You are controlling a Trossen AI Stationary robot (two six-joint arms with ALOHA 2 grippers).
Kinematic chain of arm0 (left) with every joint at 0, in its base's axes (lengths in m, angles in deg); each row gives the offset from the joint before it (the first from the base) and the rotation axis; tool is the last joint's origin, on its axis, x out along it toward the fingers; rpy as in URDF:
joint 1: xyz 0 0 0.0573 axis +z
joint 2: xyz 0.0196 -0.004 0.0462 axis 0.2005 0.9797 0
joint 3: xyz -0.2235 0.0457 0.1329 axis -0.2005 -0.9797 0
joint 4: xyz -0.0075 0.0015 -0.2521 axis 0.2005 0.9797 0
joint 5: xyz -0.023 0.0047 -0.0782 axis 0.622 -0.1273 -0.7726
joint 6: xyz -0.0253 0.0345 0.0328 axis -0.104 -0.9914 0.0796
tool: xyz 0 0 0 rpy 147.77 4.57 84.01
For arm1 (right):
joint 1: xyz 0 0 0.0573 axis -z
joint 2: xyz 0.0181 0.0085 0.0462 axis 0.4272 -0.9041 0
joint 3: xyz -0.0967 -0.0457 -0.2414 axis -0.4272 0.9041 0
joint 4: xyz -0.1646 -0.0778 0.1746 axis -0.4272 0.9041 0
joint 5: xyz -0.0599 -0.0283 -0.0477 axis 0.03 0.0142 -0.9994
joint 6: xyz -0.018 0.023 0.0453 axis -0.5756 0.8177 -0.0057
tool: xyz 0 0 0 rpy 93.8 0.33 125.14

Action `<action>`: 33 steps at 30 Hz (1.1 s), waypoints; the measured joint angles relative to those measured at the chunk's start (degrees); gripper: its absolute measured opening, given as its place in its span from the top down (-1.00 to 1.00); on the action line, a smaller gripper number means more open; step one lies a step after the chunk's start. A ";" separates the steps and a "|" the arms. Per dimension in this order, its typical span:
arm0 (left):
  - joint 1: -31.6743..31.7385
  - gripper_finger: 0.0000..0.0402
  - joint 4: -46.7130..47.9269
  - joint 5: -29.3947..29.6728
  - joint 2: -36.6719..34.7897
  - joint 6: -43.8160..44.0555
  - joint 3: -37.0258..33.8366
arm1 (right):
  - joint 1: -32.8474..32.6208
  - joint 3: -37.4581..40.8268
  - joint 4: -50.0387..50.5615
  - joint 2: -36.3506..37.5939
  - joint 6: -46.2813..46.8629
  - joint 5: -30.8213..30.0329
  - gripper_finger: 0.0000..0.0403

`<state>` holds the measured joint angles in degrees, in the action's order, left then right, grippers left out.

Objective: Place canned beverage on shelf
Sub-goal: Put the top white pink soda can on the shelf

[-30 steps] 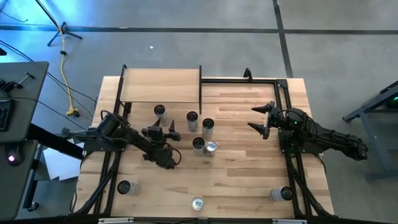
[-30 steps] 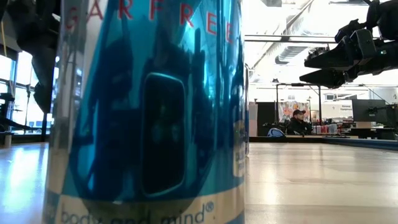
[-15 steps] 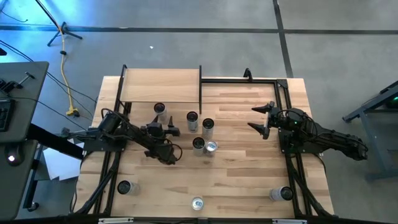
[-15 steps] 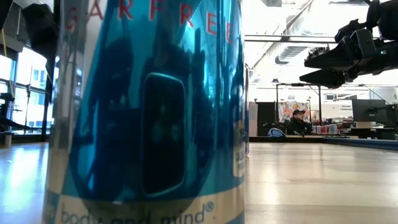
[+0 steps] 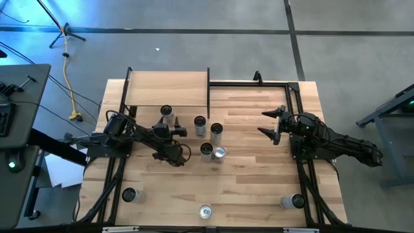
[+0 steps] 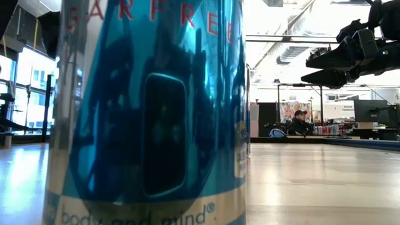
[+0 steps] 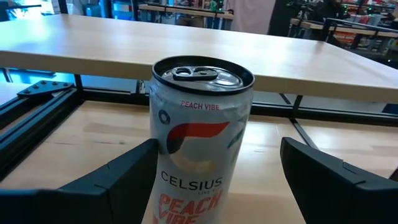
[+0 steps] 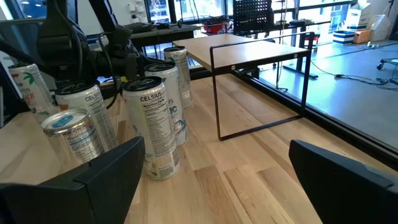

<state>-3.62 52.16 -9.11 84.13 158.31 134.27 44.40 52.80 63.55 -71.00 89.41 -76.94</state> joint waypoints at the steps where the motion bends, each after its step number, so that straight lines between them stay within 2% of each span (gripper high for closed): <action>1: 0.16 -0.54 0.00 0.00 0.00 -0.02 -0.08 | -0.01 0.00 0.00 -0.01 0.00 0.01 -0.92; 12: 0.75 -0.54 -0.02 0.34 0.07 -5.21 -0.20 | 0.00 0.00 -0.01 0.00 0.00 0.02 -0.92; 23: 0.82 -0.54 -3.32 6.55 0.26 1.26 -6.98 | -0.02 0.00 0.02 -0.01 0.01 -0.01 -0.92; 33: 3.09 -0.54 -7.63 11.97 0.26 -1.53 -8.73 | -0.01 0.00 0.00 0.01 0.00 0.01 -0.92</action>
<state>-0.54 44.54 2.86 84.40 156.78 125.54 44.39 52.80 63.55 -70.99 89.41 -76.93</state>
